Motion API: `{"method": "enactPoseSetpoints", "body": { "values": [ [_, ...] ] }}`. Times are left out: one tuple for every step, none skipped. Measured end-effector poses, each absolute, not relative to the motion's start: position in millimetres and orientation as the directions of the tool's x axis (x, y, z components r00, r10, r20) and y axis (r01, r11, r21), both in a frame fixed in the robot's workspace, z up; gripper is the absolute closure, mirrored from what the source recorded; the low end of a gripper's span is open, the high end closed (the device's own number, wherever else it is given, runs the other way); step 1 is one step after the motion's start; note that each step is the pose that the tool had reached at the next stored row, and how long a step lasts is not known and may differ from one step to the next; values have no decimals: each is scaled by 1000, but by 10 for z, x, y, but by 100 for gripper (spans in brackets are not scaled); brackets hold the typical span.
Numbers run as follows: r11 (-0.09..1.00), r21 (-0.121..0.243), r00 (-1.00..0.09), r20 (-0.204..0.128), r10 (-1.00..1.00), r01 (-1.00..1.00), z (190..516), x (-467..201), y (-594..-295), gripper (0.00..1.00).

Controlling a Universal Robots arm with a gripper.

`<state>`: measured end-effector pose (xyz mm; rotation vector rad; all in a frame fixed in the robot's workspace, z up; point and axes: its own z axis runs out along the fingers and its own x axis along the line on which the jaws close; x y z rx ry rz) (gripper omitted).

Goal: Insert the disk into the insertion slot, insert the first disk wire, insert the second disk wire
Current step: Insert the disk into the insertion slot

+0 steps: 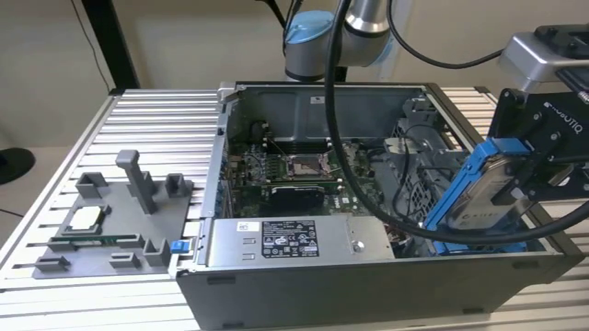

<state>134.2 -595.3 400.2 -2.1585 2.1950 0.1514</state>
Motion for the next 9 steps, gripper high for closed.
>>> {"method": "enactPoseSetpoints", "body": {
  "values": [
    [15, 28, -18, -111, -994, -999, 3991, 1342, -5953, 100],
    [15, 28, -18, -112, -994, -999, 3977, 1343, -5953, 100],
    [15, 28, -18, -112, -994, -999, 3964, 1343, -5953, 100],
    [15, 28, -18, -112, -994, -999, 3949, 1343, -5953, 100],
    [15, 28, -18, -112, -994, -999, 3934, 1343, -5953, 100],
    [15, 28, -18, -113, -993, -999, 3917, 1343, -5953, 100],
    [15, 28, -18, -113, -993, -999, 3900, 1343, -5953, 100],
    [15, 28, -18, -113, -993, -999, 3884, 1343, -5953, 100],
    [15, 28, -18, -113, -993, -999, 3870, 1343, -5953, 100]
  ]
}}
